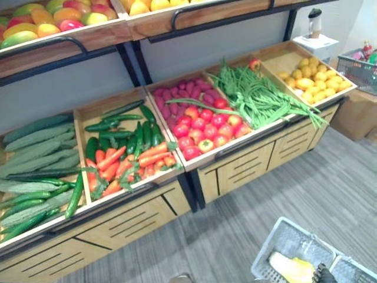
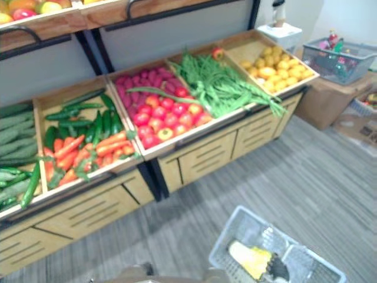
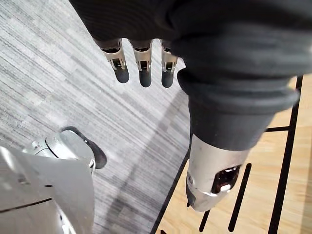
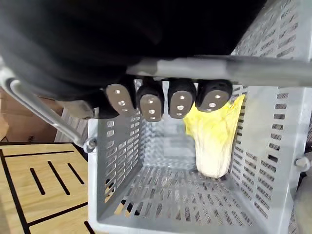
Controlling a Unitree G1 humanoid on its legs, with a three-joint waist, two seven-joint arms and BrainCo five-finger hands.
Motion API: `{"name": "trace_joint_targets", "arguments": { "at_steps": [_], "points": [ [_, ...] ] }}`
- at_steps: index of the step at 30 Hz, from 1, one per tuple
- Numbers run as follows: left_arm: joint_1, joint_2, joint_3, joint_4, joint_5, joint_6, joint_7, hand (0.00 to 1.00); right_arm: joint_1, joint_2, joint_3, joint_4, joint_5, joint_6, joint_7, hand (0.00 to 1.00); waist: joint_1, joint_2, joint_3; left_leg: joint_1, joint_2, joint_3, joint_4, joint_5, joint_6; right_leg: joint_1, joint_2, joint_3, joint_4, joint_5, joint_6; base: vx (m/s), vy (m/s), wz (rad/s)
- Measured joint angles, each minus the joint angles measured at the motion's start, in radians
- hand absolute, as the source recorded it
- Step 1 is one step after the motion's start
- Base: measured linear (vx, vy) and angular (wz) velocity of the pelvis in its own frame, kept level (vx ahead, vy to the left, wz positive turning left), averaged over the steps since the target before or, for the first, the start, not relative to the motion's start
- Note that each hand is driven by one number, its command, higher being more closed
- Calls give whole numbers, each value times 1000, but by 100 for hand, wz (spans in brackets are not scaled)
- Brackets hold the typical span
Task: Pick vegetable in the basket
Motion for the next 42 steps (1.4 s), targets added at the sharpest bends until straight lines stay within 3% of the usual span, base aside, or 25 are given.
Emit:
{"name": "trace_joint_targets", "arguments": {
  "at_steps": [1,2,6,7,9,14,16,18,23,24,26,28,29,34,37,38,39,42],
  "points": [
    [3,-5,0,-1,0,0,0,0,8,4,9,-19,-5,0,-1,100,3,8,4,9,6,-1,-16,1,6,-1,3,10,16,-13,10,143,342,-66],
    [18,-16,3,-13,1,0,2,0,22,15,31,-40,-8,-2,-7,100,12,0,11,22,-3,6,7,0,-24,0,-9,57,58,-42,37,122,284,-52],
    [20,-24,-1,-50,13,-6,2,0,34,66,46,-82,-9,-7,-12,100,13,-21,-2,-1,-31,50,86,-93,-11,9,-30,127,-15,-35,48,170,221,-33],
    [20,-24,-1,-50,17,-6,2,0,35,73,46,-87,-9,-7,-12,100,13,-34,-10,-8,-31,56,103,-106,-10,10,-29,138,-29,-25,57,184,131,-24],
    [20,-23,-5,-47,20,-5,2,0,35,77,45,-87,-11,-8,-16,100,14,-29,-16,-34,-25,66,171,-148,-6,19,-30,159,-79,5,95,198,110,-30],
    [8,-17,-65,-25,20,-5,1,0,7,63,44,-84,-34,-8,-15,100,37,-19,-27,-36,-32,68,176,-165,5,-16,-23,270,-155,106,110,167,98,-68],
    [-1,4,-145,-26,49,-5,1,0,-19,44,45,-42,-49,-8,-15,100,43,-16,-36,7,-31,87,115,-165,6,-56,-6,323,-139,163,108,110,86,-83],
    [-15,35,-237,-29,103,-6,0,0,-23,27,45,-19,-49,-7,-15,100,39,-13,-44,38,-39,89,78,-165,6,-82,-1,326,-89,182,100,74,84,-40],
    [-40,85,-402,-99,200,-22,-2,0,-42,21,48,-12,-45,-12,-18,100,20,-12,-39,106,-56,89,4,-153,24,-198,-8,278,153,215,81,32,48,-7],
    [-40,89,-426,-112,207,-24,1,0,-55,21,67,-12,-45,-11,-22,100,17,-1,-32,126,-47,97,-24,-148,29,-206,-20,223,160,184,61,7,-17,-11],
    [-47,102,-440,-142,209,-29,16,0,-78,25,119,-16,-48,-11,-21,100,30,-13,-21,134,-32,121,-35,-141,20,-221,-30,120,115,164,45,-6,-89,-27],
    [-44,106,-474,-192,213,-37,27,0,-84,30,155,-21,-50,-17,-23,100,42,-46,-12,122,-39,117,-35,-128,-3,-222,-33,72,9,221,60,8,-226,-6],
    [-44,102,-493,-207,221,-46,29,0,-84,32,154,-21,-50,-19,-29,100,42,-58,-12,114,-39,107,-39,-123,-13,-210,-37,60,-8,184,71,33,-245,19],
    [11,11,-608,-388,277,-63,31,0,-48,11,142,-70,-47,-19,-51,100,42,22,2,113,19,51,-108,-57,-70,-158,22,-43,-85,151,49,1,-227,30],
    [65,11,-661,-591,293,-84,30,0,-16,29,143,-108,-44,-19,-61,100,43,33,-5,112,48,31,-130,-27,-84,-148,46,-79,-90,139,30,-19,-135,29],
    [77,12,-667,-652,297,-102,33,0,-8,31,144,-117,-44,-19,-62,100,43,24,1,113,53,31,-138,-20,-83,-142,51,-87,-95,139,30,-31,-76,14],
    [82,14,-669,-699,314,-109,42,0,1,33,144,-125,-43,-19,-62,100,44,39,-9,115,56,31,-143,-17,-86,-138,53,-90,-100,139,29,-35,-56,9],
    [101,23,-661,-865,366,-143,99,0,23,40,146,-137,-38,-34,-64,100,45,28,-10,114,58,43,-143,-18,-87,-137,54,-84,-118,143,34,-10,3,-6]
  ]
}}
